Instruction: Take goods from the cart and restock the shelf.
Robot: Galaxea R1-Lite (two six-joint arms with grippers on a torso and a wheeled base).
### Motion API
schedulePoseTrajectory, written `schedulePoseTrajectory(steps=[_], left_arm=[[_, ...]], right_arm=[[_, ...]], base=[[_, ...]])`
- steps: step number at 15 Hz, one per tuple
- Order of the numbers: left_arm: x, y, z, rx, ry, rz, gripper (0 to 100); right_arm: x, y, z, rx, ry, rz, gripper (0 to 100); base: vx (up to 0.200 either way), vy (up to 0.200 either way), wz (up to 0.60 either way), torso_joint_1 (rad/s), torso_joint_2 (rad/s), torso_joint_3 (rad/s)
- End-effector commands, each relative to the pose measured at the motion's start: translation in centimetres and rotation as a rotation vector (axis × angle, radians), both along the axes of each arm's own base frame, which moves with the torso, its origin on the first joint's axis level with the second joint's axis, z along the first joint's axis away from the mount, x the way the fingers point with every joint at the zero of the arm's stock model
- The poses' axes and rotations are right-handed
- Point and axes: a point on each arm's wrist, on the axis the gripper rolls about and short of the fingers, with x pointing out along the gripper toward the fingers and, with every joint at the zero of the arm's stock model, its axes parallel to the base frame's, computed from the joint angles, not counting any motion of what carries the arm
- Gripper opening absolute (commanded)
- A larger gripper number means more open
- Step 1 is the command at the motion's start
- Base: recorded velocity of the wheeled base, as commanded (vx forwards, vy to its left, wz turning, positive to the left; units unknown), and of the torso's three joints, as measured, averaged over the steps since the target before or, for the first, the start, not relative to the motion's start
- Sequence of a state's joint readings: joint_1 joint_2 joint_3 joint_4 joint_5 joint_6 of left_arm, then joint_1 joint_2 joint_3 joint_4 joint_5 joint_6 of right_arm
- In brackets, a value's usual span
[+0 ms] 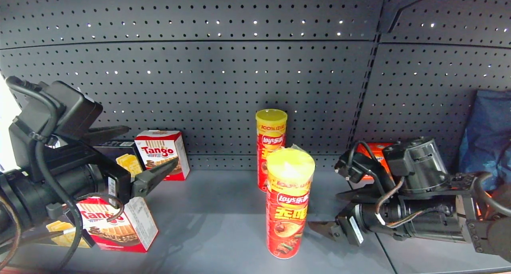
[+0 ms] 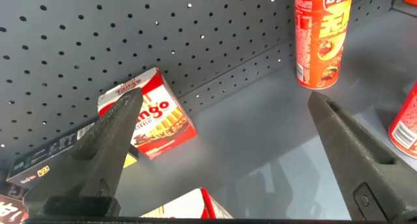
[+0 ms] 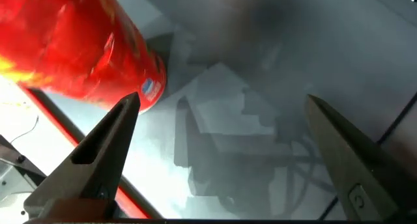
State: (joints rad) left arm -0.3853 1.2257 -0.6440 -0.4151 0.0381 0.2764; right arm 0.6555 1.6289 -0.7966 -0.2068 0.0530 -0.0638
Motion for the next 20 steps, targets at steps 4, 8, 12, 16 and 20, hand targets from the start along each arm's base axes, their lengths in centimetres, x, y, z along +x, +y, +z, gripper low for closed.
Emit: schedulePoseTrajectory(steps=[4, 8, 12, 16, 20], left_arm=[[0.1, 0.0, -0.1, 0.001, 0.003, 0.001, 100], [0.1, 0.0, -0.1, 0.002, 0.005, 0.001, 100], [0.1, 0.0, -0.1, 0.002, 0.006, 0.001, 100], [0.1, 0.0, -0.1, 0.002, 0.006, -0.001, 100], [0.0, 0.0, -0.2, 0.003, 0.008, 0.002, 100]], right_arm=[[0.5, 1.7, -0.5, -0.009, 0.011, 0.035, 100], [0.6, 2.2, -0.9, -0.016, 0.019, 0.046, 100], [0.8, 2.6, -1.3, -0.018, 0.021, 0.051, 100], [0.8, 2.9, -1.4, -0.019, 0.022, 0.058, 100], [1.0, 3.0, -1.5, -0.019, 0.022, 0.055, 100]], base=[[0.000, 0.000, 0.00, 0.000, 0.00, 0.000], [0.000, 0.000, 0.00, 0.000, 0.00, 0.000], [0.000, 0.000, 0.00, 0.000, 0.00, 0.000], [0.000, 0.000, 0.00, 0.000, 0.00, 0.000], [0.000, 0.000, 0.00, 0.000, 0.00, 0.000]])
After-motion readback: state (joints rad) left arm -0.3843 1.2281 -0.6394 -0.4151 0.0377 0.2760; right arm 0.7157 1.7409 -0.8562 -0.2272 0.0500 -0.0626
